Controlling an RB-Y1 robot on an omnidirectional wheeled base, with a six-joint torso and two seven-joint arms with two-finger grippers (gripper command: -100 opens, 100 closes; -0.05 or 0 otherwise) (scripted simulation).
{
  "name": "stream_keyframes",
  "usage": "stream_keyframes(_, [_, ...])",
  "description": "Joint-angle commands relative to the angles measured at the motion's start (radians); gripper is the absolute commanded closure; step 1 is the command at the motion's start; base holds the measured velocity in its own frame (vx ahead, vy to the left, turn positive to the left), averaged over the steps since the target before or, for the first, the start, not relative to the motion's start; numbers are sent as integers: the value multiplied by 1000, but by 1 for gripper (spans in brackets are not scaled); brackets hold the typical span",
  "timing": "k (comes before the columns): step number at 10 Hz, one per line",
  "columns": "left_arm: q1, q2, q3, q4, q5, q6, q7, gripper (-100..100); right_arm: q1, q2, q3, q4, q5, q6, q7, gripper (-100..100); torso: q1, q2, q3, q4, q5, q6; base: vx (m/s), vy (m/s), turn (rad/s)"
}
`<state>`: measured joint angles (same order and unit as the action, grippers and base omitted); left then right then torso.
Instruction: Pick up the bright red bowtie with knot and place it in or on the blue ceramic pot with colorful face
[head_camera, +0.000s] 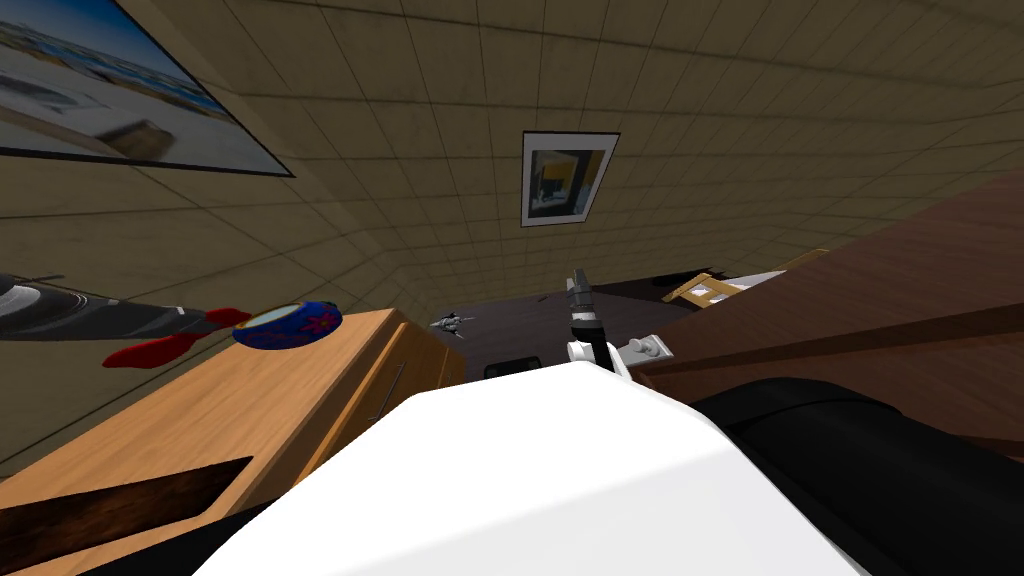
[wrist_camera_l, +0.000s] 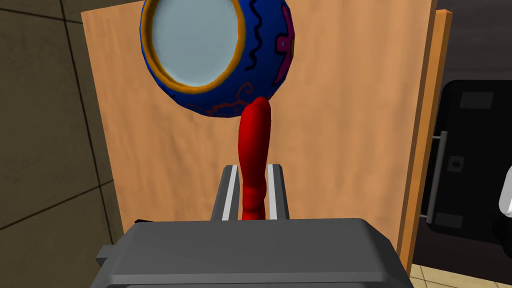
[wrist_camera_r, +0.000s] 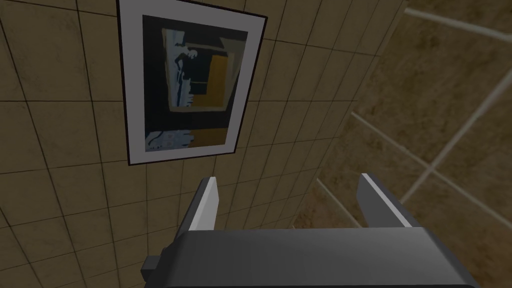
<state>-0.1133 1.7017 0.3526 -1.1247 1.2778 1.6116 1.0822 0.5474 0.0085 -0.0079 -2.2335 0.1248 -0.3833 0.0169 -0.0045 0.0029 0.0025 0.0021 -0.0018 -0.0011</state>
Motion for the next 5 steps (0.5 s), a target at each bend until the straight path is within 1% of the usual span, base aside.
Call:
stream_keyframes(1, [-22,4,38,50,-40,24,-33,100,0,0,0,0,0,0,0,0,0,0,0,0,0,0,15,-11,-170])
stream_keyframes(2, [-22,4,38,58,-40,24,-33,100,0,0,0,0,0,0,0,0,0,-1,0,0,0,1,14,-1,-72])
stream_keyframes(4, [-61,10,70,123,-87,46,-77,100,0,0,0,0,0,0,0,0,2,0,0,0,1,-1,23,12,-113])
stream_keyframes(5, [-61,10,70,133,-87,46,-77,100,0,0,0,0,0,0,0,0,3,-1,-1,0,1,0,22,24,-58])
